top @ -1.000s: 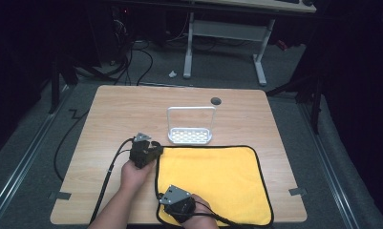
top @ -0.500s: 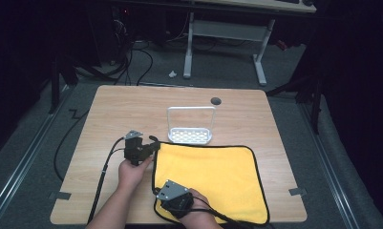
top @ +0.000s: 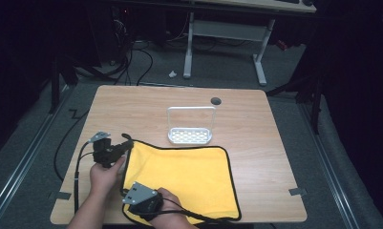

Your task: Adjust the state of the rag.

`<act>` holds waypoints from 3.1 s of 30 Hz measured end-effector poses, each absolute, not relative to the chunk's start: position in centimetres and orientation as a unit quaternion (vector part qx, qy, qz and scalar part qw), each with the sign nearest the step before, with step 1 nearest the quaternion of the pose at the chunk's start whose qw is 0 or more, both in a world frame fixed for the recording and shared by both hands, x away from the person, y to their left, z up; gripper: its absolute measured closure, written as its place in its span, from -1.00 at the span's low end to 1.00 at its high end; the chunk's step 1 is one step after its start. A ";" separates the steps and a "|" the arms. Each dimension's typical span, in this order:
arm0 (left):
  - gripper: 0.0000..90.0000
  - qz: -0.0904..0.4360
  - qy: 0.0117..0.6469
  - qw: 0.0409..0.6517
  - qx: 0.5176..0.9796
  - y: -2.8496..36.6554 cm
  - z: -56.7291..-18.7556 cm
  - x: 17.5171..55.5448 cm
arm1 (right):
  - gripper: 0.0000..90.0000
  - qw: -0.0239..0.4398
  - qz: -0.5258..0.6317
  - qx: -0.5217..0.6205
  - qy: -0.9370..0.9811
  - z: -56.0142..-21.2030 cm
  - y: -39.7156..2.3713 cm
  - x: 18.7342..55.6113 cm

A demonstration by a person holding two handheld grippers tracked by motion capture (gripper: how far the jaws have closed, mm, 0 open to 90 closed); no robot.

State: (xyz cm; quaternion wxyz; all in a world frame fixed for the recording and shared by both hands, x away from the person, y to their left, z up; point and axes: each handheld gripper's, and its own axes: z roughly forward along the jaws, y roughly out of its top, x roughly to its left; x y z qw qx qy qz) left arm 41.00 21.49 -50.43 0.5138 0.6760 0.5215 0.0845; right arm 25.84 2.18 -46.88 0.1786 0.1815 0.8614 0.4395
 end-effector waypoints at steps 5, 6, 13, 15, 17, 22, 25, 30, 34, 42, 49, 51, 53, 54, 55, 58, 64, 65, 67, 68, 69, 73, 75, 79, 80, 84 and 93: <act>0.94 0.101 0.531 0.513 0.667 23.8 -49.4 40.3 | 0.90 0.180 0.453 0.167 0.857 -46.1 4.2 25.4; 0.95 0.101 0.530 0.515 0.666 23.7 -49.2 40.3 | 0.90 0.181 0.455 0.165 0.856 -46.0 4.3 25.4; 0.96 0.103 0.511 0.519 0.677 20.2 -48.8 40.7 | 0.92 0.193 0.453 0.185 0.851 -45.6 1.4 25.1; 0.96 0.098 0.507 0.522 0.679 18.9 -48.8 40.8 | 0.92 0.200 0.452 0.190 0.848 -45.5 0.4 25.0; 0.96 0.096 0.505 0.524 0.679 17.8 -48.7 40.8 | 0.92 0.206 0.453 0.197 0.845 -45.3 -0.8 25.0; 0.96 0.100 0.496 0.528 0.682 15.6 -48.1 40.8 | 0.92 0.216 0.454 0.212 0.838 -45.1 -3.4 24.9; 0.96 0.106 0.484 0.526 0.691 14.2 -47.5 40.6 | 0.91 0.216 0.458 0.217 0.835 -44.9 -4.6 24.8; 0.96 0.112 0.469 0.528 0.699 11.6 -46.8 40.3 | 0.91 0.227 0.457 0.228 0.829 -44.7 -6.8 24.4; 0.96 0.110 0.461 0.528 0.704 9.5 -46.5 40.3 | 0.91 0.236 0.451 0.243 0.825 -44.7 -8.9 24.2; 0.96 0.103 0.444 0.522 0.721 5.5 -46.9 40.2 | 0.91 0.243 0.439 0.273 0.821 -45.5 -13.0 23.4; 0.96 0.093 0.425 0.518 0.736 2.3 -47.2 40.4 | 0.91 0.243 0.427 0.309 0.814 -46.7 -16.4 23.0; 0.96 0.093 0.419 0.515 0.742 1.5 -47.1 40.4 | 0.91 0.243 0.425 0.318 0.812 -47.0 -17.2 22.8; 0.96 0.090 0.415 0.516 0.744 0.7 -46.9 40.6 | 0.91 0.242 0.425 0.324 0.810 -47.2 -17.8 22.8; 0.96 0.090 0.413 0.514 0.746 0.3 -46.8 40.6 | 0.91 0.242 0.422 0.326 0.810 -47.2 -18.1 22.7; 0.96 0.089 0.412 0.510 0.749 -0.2 -46.8 40.7 | 0.91 0.241 0.422 0.330 0.809 -47.3 -18.4 22.6; 0.95 0.086 0.417 0.494 0.758 -1.7 -47.3 41.0 | 0.91 0.243 0.419 0.340 0.806 -47.5 -19.3 22.5; 0.92 0.070 0.425 0.471 0.770 -4.3 -48.9 41.7 | 0.85 0.251 0.407 0.374 0.794 -48.4 -21.7 22.2; 0.89 0.068 0.423 0.470 0.772 -4.6 -49.1 41.7 | 0.73 0.253 0.407 0.383 0.789 -48.5 -22.2 22.1; 0.68 0.046 0.417 0.479 0.772 -5.2 -49.4 41.7 | 0.66 0.261 0.406 0.397 0.780 -48.5 -23.0 22.1; 0.57 0.041 0.417 0.479 0.772 -5.4 -49.5 41.6 | 0.66 0.266 0.407 0.403 0.775 -48.4 -23.4 22.0; 0.49 0.039 0.415 0.480 0.772 -5.5 -49.5 41.4 | 0.64 0.272 0.409 0.408 0.770 -48.3 -23.7 22.0; 0.38 0.043 0.399 0.485 0.777 -4.9 -49.1 40.9 | 0.64 0.274 0.410 0.412 0.766 -48.4 -24.1 22.2; 0.37 0.041 0.400 0.490 0.774 -4.4 -49.1 40.7 | 0.64 0.269 0.405 0.411 0.771 -48.8 -23.9 22.4; 0.37 0.043 0.404 0.488 0.773 -2.8 -49.3 40.2 | 0.62 0.259 0.395 0.406 0.782 -49.5 -23.2 22.8; 0.37 0.045 0.404 0.486 0.773 -2.4 -49.4 40.0 | 0.62 0.260 0.393 0.403 0.785 -49.7 -23.1 22.9; 0.38 0.056 0.405 0.484 0.774 -0.5 -49.8 39.2 | 0.60 0.256 0.388 0.400 0.790 -50.0 -22.6 23.2; 0.37 0.065 0.381 0.463 0.798 4.3 -51.2 35.4 | 0.59 0.245 0.381 0.418 0.787 -50.8 -22.8 23.8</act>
